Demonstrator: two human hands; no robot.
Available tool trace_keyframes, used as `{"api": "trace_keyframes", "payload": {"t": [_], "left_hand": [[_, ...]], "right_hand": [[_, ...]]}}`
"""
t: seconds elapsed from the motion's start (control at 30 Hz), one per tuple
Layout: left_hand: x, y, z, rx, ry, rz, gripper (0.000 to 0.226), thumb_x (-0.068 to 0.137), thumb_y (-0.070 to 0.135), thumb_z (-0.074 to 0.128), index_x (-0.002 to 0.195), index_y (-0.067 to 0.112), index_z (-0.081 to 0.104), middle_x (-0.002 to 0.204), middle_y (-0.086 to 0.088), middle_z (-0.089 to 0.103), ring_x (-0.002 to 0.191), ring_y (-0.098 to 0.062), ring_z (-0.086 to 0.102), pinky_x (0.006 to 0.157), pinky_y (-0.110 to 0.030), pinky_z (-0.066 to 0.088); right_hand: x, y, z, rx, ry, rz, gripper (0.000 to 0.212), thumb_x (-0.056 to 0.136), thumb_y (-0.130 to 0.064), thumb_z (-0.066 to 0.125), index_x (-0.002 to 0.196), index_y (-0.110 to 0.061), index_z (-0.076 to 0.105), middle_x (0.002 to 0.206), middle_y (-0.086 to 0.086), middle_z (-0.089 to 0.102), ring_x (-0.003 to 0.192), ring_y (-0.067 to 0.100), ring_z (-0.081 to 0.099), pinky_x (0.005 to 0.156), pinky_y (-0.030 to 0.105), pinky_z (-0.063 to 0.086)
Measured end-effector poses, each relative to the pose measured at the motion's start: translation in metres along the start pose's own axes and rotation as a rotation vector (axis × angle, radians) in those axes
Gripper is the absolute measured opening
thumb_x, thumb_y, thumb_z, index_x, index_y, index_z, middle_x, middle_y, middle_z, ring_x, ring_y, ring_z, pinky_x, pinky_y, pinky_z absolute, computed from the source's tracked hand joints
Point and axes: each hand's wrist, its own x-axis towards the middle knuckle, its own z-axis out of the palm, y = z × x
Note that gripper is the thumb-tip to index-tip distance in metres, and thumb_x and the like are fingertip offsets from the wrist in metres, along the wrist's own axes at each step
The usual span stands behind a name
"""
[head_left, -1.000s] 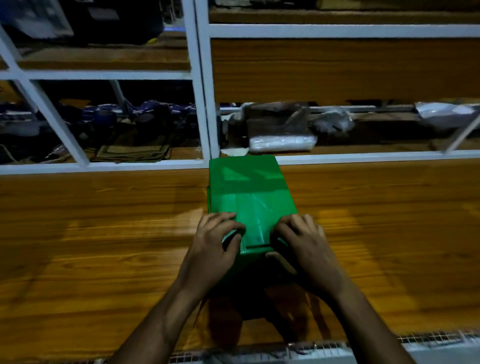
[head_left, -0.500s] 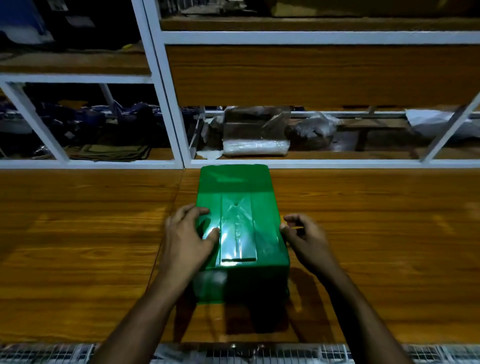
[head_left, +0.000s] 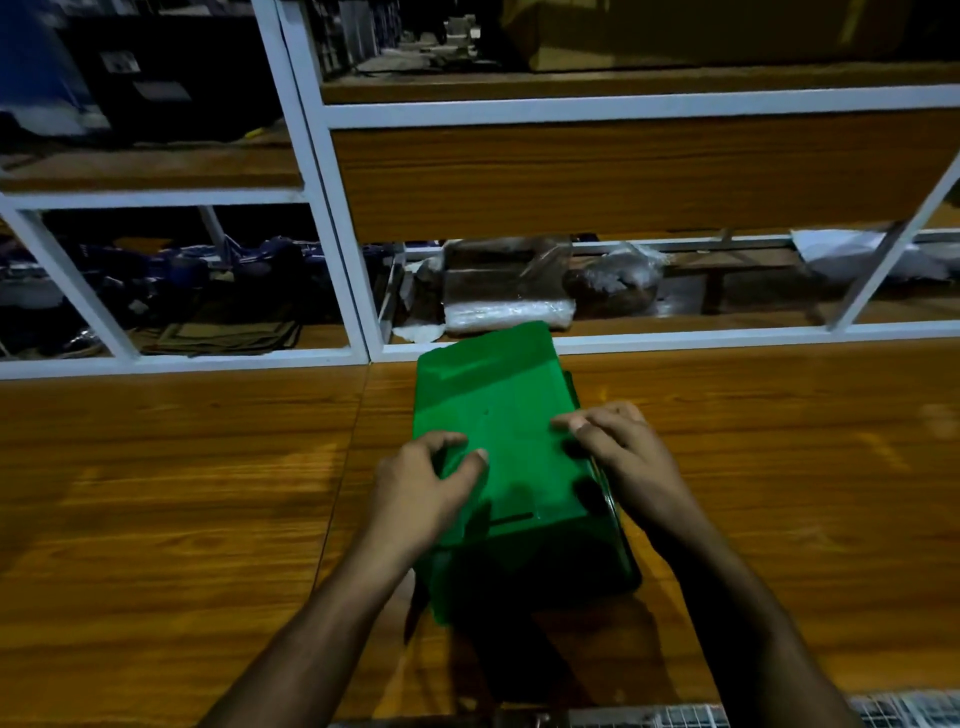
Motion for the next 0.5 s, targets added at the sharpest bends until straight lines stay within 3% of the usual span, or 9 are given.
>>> {"api": "trace_keyframes", "payload": {"t": [0.1, 0.17, 0.27, 0.37, 0.5], "left_hand": [[-0.003, 0.008, 0.004, -0.185, -0.129, 0.002, 0.058, 0.074, 0.065, 0.058, 0.117, 0.028, 0.069, 0.111, 0.006, 0.073, 0.099, -0.012, 0.068, 0.088, -0.037, 0.056], [-0.008, 0.011, 0.013, -0.135, -0.18, 0.062, 0.044, 0.078, 0.052, 0.054, 0.114, 0.031, 0.067, 0.104, 0.007, 0.073, 0.094, -0.012, 0.069, 0.08, -0.037, 0.058], [-0.009, 0.007, 0.019, -0.048, -0.181, 0.143, 0.036, 0.081, 0.029, 0.06, 0.117, 0.029, 0.066, 0.111, 0.004, 0.069, 0.1, -0.016, 0.065, 0.078, -0.03, 0.055], [-0.005, -0.005, 0.019, 0.013, -0.147, 0.151, 0.039, 0.082, 0.035, 0.07, 0.119, 0.023, 0.066, 0.116, 0.007, 0.061, 0.106, -0.011, 0.059, 0.083, -0.024, 0.049], [-0.004, -0.015, 0.018, 0.073, -0.155, 0.196, 0.046, 0.082, 0.04, 0.072, 0.124, 0.023, 0.063, 0.121, 0.01, 0.056, 0.113, -0.009, 0.053, 0.096, -0.032, 0.051]], "right_hand": [[-0.005, -0.031, 0.026, 0.059, -0.191, -0.053, 0.034, 0.086, -0.043, 0.054, 0.107, -0.026, 0.073, 0.107, -0.009, 0.071, 0.107, 0.008, 0.063, 0.093, 0.029, 0.05], [-0.011, -0.045, 0.052, 0.066, -0.24, -0.1, 0.032, 0.084, -0.039, 0.056, 0.108, -0.022, 0.071, 0.104, -0.002, 0.07, 0.101, 0.008, 0.063, 0.089, 0.023, 0.049], [-0.014, -0.042, 0.069, -0.129, -0.097, -0.237, 0.026, 0.084, -0.04, 0.057, 0.102, -0.026, 0.07, 0.101, -0.005, 0.065, 0.098, 0.003, 0.061, 0.089, 0.024, 0.048], [-0.006, -0.028, 0.055, -0.219, 0.055, -0.173, 0.021, 0.086, -0.033, 0.059, 0.101, -0.023, 0.071, 0.101, -0.008, 0.066, 0.096, 0.005, 0.061, 0.087, 0.027, 0.049], [0.005, -0.007, 0.019, -0.436, 0.213, -0.05, 0.021, 0.089, -0.021, 0.066, 0.109, -0.02, 0.069, 0.104, -0.005, 0.059, 0.094, 0.008, 0.057, 0.083, 0.025, 0.05]]}}
